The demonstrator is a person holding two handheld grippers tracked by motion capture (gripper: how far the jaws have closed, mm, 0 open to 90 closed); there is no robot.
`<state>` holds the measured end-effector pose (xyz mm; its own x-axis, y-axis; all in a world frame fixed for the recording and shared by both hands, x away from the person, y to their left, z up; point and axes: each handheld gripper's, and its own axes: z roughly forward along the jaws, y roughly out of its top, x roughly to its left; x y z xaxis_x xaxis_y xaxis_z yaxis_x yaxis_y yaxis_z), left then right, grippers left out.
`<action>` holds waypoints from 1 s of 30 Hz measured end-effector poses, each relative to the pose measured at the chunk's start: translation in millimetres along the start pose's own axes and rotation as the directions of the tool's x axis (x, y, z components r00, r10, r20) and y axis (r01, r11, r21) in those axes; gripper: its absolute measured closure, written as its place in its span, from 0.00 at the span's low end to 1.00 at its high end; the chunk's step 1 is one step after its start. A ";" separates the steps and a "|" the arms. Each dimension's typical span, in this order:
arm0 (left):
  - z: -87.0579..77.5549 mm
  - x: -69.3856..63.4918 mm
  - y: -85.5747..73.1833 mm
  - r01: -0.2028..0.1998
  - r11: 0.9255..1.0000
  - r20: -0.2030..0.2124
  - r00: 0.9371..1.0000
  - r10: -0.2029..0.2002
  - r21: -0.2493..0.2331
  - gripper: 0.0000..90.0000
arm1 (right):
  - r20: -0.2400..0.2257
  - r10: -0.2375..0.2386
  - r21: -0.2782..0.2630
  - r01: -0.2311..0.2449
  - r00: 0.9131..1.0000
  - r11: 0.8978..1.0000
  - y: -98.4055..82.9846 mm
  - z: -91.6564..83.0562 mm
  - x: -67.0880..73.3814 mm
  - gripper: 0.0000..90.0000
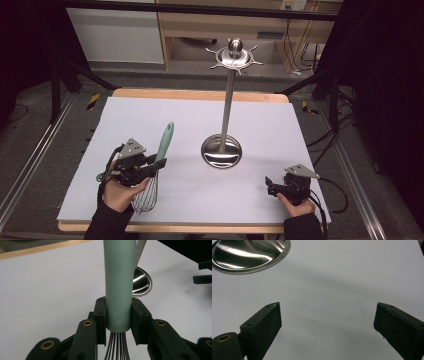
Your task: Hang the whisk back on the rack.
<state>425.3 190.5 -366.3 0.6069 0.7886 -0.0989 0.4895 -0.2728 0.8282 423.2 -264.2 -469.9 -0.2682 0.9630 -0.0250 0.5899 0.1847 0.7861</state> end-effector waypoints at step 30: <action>-19.7 -9.3 53.9 -0.029 0.962 0.049 0.998 0.044 -0.271 0.76 | 0.006 0.003 -0.014 -0.003 1.000 1.000 1.6 -0.2 -0.7 0.09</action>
<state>433.8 179.2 -309.8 0.6576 0.7480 -0.0897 0.2837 -0.1356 0.9493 424.2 -264.7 -468.5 -0.2618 0.9648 -0.0264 0.5796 0.1790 0.7950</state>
